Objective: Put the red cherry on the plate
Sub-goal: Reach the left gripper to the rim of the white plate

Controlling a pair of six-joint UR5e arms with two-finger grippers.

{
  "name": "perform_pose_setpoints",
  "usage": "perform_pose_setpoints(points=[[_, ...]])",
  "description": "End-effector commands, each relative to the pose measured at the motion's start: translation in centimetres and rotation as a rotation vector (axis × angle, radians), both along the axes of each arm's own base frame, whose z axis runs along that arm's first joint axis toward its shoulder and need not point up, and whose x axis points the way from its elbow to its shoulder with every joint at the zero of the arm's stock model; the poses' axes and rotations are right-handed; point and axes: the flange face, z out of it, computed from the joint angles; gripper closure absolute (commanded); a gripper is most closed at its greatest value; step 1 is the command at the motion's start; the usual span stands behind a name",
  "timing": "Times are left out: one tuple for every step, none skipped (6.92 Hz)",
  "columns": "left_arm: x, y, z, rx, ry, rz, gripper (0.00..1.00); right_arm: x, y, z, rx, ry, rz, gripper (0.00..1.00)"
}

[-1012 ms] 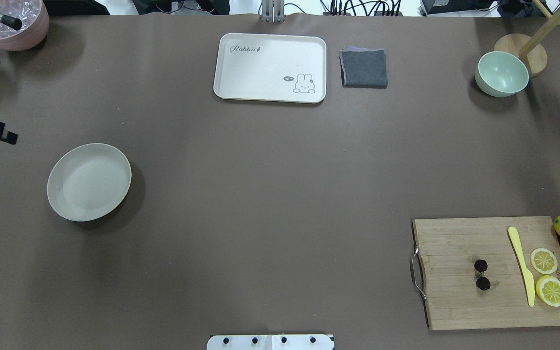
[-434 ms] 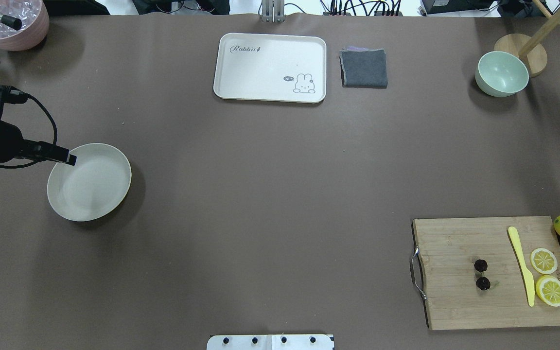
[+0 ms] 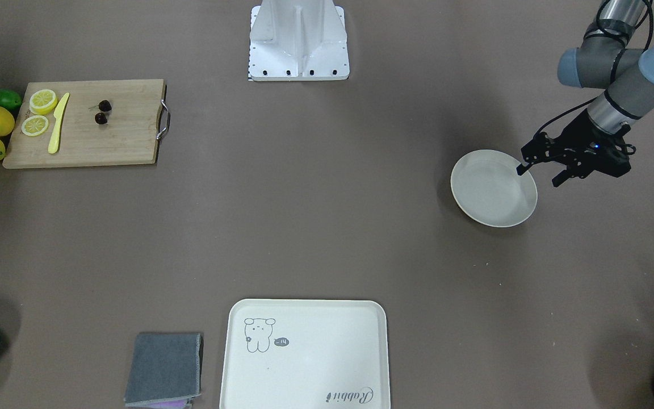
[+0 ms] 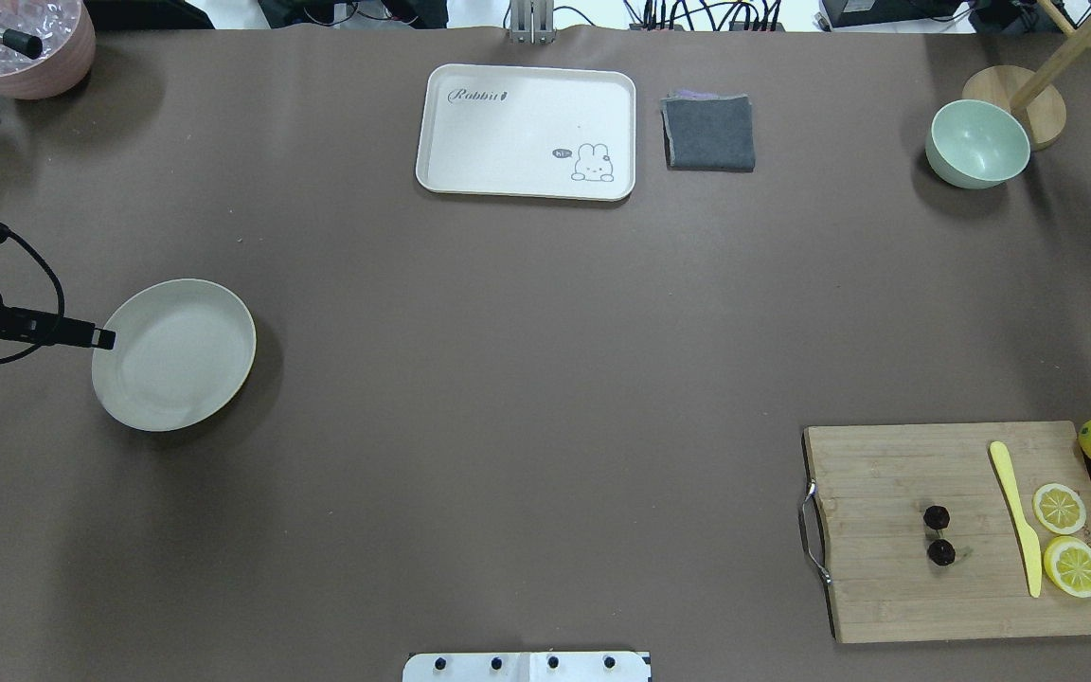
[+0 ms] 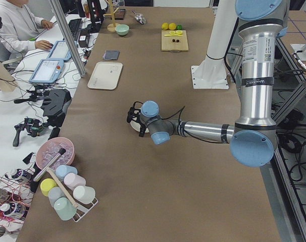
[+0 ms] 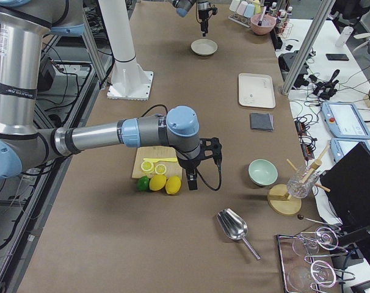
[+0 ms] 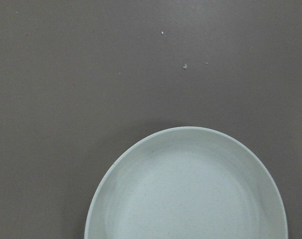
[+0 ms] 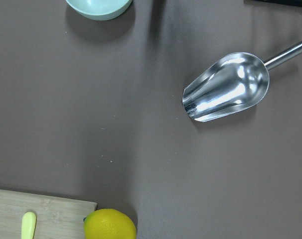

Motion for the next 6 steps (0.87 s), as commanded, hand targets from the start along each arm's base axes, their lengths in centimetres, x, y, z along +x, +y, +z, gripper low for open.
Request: perform_pose_setpoints(points=[[0.1, 0.7, 3.2, -0.007, 0.031, -0.011, 0.02, 0.0, 0.0, 0.0, 0.000, 0.000, 0.001, 0.00], [0.1, 0.6, 3.3, -0.006, 0.028, -0.017, 0.03, 0.2, 0.1, -0.1, 0.002, 0.000, 0.003, 0.00], [0.2, 0.4, 3.6, -0.011, 0.025, -0.017, 0.03, 0.3, 0.2, -0.2, 0.004, -0.001, 0.007, 0.00], [1.3, 0.5, 3.2, -0.050, 0.040, -0.024, 0.05, 0.4, 0.2, -0.1, 0.002, 0.000, 0.009, 0.00], [3.1, 0.2, 2.4, -0.062, 0.052, -0.010, 0.06, 0.6, 0.3, -0.2, 0.004, -0.001, 0.015, 0.00], [3.3, 0.0, 2.3, -0.054, 0.048, -0.023, 0.09, 0.6, 0.3, -0.1, 0.002, 0.000, 0.015, 0.00]])
